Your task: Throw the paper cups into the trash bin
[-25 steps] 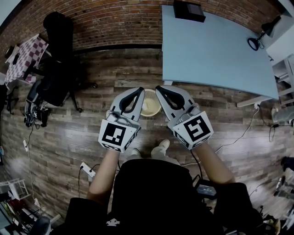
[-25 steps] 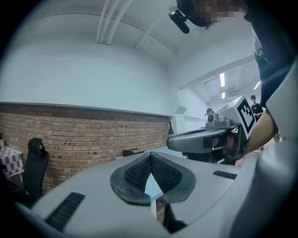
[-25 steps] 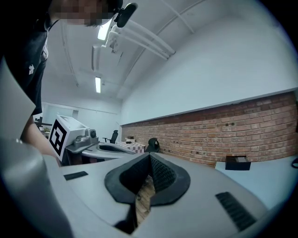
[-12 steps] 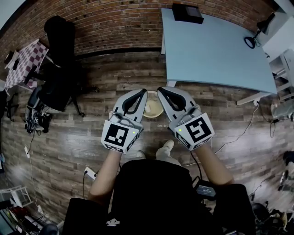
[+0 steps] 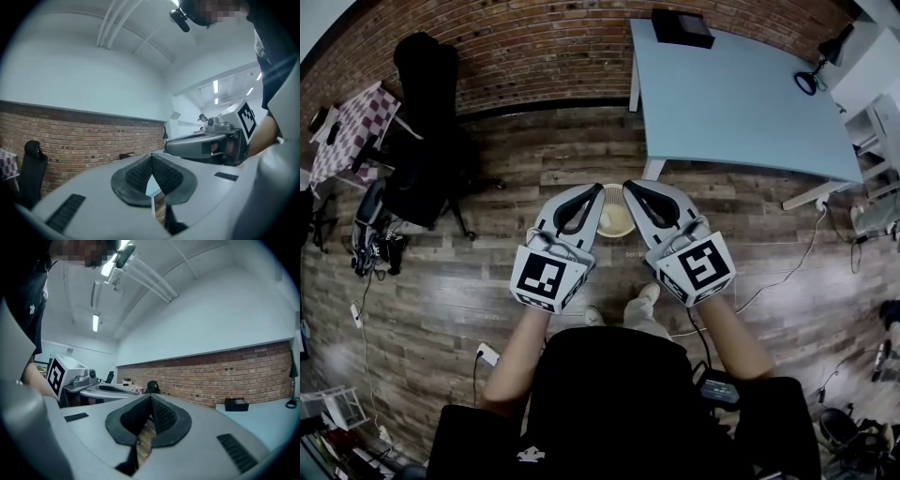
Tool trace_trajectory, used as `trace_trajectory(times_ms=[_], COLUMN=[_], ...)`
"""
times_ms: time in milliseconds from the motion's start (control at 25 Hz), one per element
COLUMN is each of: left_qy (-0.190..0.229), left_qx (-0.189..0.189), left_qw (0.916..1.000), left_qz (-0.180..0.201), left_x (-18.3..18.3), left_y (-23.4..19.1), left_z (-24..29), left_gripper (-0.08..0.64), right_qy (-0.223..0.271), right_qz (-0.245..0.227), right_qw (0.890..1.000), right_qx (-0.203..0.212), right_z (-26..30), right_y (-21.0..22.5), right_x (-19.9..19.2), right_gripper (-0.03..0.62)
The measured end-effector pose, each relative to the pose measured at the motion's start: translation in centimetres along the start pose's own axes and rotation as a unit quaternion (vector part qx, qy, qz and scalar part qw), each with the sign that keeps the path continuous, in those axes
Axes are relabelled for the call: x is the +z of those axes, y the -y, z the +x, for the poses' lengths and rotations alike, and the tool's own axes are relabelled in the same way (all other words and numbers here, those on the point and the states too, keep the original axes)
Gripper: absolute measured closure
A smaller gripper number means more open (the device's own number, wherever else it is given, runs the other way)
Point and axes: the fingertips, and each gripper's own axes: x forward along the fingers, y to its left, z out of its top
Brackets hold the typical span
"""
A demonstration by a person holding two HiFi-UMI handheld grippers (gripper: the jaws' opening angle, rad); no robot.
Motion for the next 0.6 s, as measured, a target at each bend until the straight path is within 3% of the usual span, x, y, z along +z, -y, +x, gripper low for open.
trace_trajectory(times_ms=[600], left_qy=[0.011], left_qx=[-0.017], left_qw=[0.9998], left_qz=[-0.002], left_x=[-0.2], left_y=[0.5], left_z=[-4.7], left_gripper=[0.56], right_qy=[-0.007], right_qz=[-0.006], right_qw=[1.0], right_qx=[-0.018], right_z=[-0.7], right_y=[-4.8], right_x=[0.2], right_gripper=[0.59])
